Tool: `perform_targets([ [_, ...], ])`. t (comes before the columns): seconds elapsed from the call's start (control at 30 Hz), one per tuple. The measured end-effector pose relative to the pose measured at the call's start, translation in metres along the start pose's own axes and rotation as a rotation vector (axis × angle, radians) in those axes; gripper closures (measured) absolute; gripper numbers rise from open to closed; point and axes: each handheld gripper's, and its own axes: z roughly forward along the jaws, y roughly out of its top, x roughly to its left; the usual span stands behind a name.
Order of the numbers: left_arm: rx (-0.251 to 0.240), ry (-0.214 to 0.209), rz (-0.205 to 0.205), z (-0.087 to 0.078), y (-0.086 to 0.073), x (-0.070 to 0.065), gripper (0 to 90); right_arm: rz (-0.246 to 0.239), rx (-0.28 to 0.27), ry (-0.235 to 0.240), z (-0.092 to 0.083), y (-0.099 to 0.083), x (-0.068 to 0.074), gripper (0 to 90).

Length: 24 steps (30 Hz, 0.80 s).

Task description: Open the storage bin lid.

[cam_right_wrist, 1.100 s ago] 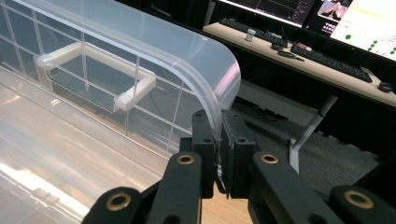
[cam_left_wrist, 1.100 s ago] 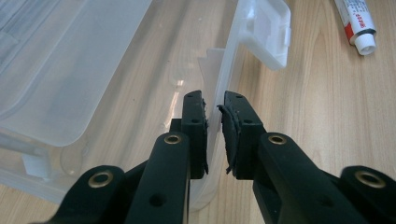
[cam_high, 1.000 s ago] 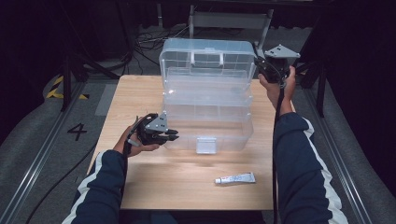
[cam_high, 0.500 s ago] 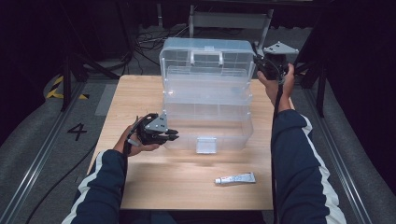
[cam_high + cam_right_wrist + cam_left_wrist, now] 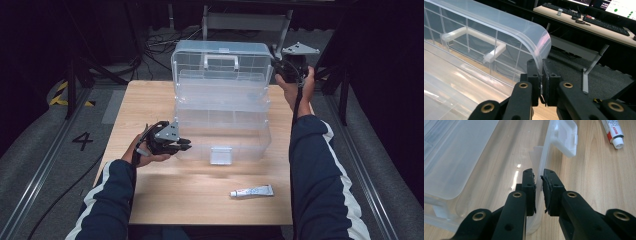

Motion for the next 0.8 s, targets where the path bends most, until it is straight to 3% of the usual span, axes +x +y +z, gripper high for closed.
perform_targets([
  [0.17, 0.000, 0.005, -0.005, 0.000, 0.000, -0.001, 80.3, -0.003, 0.030, 0.001, 0.006, 0.005, -0.002, 85.8],
  [0.8, -0.002, 0.009, -0.006, 0.000, 0.000, -0.002, 80.1, 0.045, 0.056, 0.020, 0.027, 0.008, -0.011, 85.3],
])
